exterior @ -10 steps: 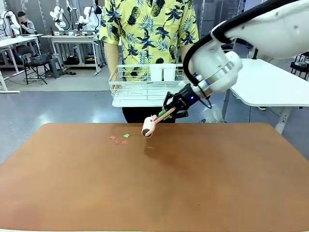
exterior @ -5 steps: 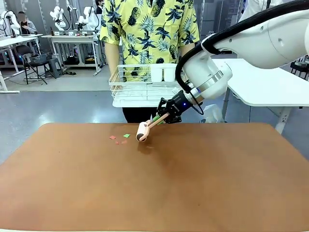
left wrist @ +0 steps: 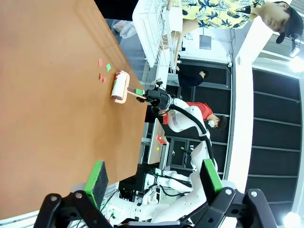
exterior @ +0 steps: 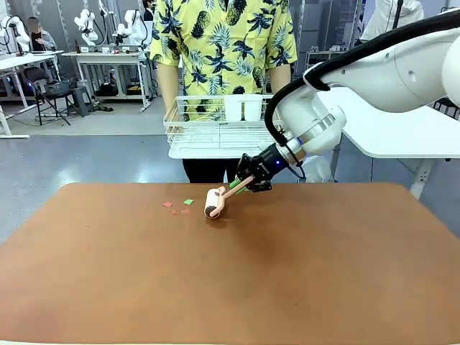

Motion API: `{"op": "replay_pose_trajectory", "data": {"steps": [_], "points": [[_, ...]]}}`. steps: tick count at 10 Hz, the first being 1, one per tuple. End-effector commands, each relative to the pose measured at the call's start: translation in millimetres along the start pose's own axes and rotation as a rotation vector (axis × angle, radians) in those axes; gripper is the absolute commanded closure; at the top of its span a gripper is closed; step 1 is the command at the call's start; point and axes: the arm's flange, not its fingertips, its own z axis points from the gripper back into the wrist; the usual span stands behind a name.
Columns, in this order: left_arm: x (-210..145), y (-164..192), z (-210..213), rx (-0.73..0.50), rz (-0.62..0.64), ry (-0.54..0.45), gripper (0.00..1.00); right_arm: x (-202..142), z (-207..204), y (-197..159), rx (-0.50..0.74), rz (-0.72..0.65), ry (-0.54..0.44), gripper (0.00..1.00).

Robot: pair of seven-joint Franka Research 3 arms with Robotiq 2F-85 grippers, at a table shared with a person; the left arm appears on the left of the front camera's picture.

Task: Clean the table.
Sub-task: Clean the table with the Lint Roller when the human lifts the Dish drying rack.

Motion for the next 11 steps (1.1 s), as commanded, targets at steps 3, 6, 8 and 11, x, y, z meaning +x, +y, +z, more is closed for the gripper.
{"op": "replay_pose_trajectory", "data": {"steps": [3, 6, 8, 11], "points": [[-2, 0, 3, -0.015, -0.010, 0.006, 0.00, 3, -47, 20, -0.103, -0.005, 0.079, 0.79], [-2, 0, 3, -0.015, -0.010, 0.006, 0.00, -10, -116, 46, -0.139, -0.029, 0.032, 0.79], [-2, 0, 3, -0.015, -0.010, 0.006, 0.00, -13, -159, 63, -0.129, -0.036, 0.054, 0.79], [-2, 0, 3, -0.015, -0.010, 0.006, 0.00, -21, -197, 92, -0.111, -0.004, 0.037, 0.79]]}}
